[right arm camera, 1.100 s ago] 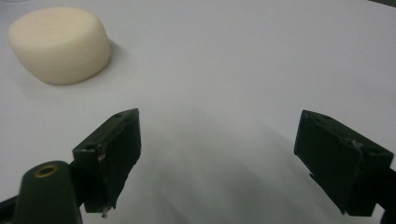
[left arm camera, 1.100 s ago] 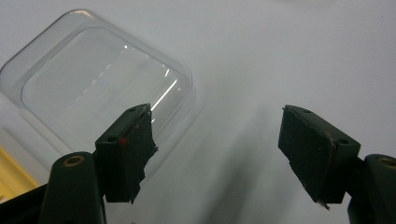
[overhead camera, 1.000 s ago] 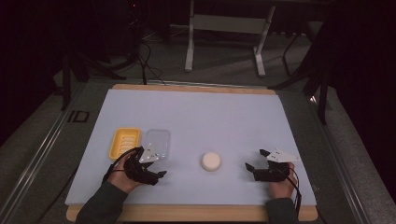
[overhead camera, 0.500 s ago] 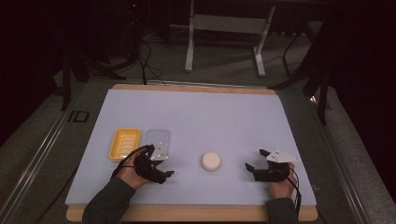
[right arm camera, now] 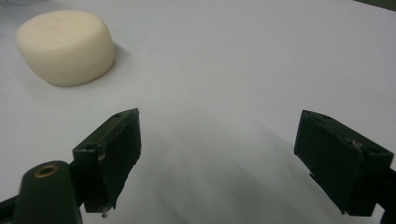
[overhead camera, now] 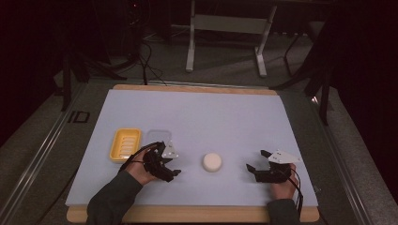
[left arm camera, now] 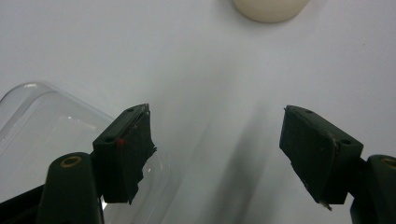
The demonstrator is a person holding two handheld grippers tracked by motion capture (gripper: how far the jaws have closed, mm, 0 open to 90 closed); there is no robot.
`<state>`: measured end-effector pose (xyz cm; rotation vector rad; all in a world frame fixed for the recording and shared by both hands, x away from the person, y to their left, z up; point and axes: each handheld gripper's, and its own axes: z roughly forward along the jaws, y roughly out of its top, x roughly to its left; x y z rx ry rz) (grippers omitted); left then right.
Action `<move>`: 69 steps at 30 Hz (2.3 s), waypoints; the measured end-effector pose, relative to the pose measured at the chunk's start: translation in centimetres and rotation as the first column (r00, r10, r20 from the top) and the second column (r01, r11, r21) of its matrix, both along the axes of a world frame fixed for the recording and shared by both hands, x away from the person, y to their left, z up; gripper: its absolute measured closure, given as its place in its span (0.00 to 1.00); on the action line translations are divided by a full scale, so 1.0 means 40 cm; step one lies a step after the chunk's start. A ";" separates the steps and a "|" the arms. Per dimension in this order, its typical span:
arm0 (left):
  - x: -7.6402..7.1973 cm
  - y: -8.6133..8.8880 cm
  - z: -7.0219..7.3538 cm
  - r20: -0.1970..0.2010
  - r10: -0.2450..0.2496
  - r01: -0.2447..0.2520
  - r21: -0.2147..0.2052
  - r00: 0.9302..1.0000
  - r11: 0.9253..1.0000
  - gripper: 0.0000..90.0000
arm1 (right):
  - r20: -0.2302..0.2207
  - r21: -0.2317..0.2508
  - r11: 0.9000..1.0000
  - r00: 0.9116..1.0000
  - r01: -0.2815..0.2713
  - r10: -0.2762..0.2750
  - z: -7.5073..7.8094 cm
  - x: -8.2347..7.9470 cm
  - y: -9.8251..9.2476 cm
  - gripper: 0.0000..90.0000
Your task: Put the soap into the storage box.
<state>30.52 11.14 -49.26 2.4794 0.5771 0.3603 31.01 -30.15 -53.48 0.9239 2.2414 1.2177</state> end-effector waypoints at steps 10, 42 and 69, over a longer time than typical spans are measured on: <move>0.013 -0.032 0.018 0.002 -0.039 0.039 0.027 0.999 0.999 0.29 | -0.002 0.001 1.000 1.000 -0.003 0.003 0.000 0.000 0.000 0.16; 0.063 -0.117 0.034 -0.134 -0.171 0.174 0.011 0.976 0.985 0.15 | -0.004 0.008 1.000 1.000 -0.010 0.010 0.001 0.000 -0.002 0.16; 0.098 -0.160 -0.002 -0.171 -0.196 0.192 -0.041 0.966 0.981 0.03 | -0.002 0.006 1.000 1.000 -0.009 0.009 0.001 -0.001 -0.002 0.16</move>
